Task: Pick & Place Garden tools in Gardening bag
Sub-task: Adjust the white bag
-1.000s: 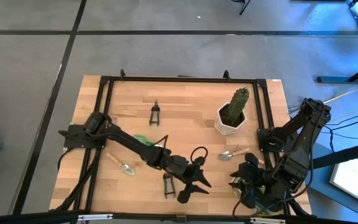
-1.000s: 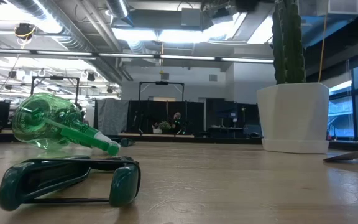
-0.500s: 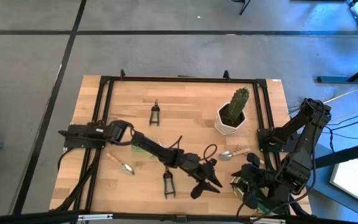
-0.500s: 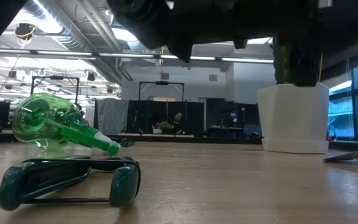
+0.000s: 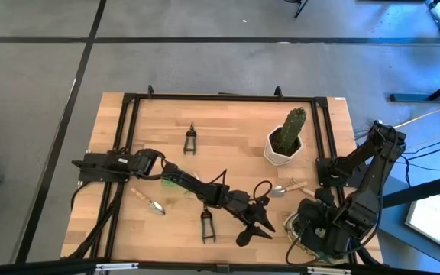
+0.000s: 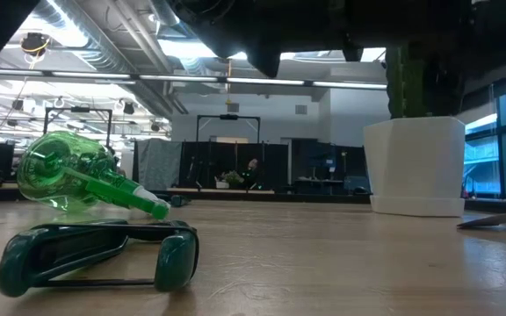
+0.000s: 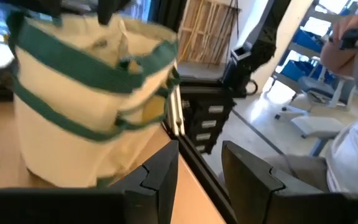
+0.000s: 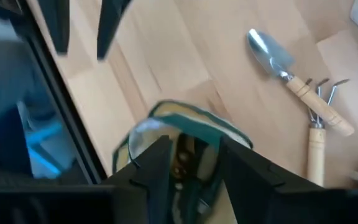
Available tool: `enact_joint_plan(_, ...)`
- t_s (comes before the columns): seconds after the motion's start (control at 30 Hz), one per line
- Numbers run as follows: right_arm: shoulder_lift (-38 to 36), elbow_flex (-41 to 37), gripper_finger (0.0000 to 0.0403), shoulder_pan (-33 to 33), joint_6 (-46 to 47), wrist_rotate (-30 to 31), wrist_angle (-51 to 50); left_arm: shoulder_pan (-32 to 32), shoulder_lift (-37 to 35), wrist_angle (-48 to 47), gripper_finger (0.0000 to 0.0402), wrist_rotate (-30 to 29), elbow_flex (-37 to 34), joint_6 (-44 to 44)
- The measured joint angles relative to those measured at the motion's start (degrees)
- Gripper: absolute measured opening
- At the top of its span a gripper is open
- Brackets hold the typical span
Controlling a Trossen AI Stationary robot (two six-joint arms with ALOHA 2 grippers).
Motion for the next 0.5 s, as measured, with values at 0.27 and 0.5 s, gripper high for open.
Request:
enact_joint_plan(0.27,4.2,0.0,0.0136,0.39,-20.83,-4.24,0.24,-0.4,0.0,-0.27,0.0118,1.58,-0.34,-0.65)
enact_joint_plan(0.5,6.9,-0.02,0.0148,0.25,-29.6,-2.58,0.28,-0.31,0.0,-0.22,0.0118,3.57,-0.34,-1.1)
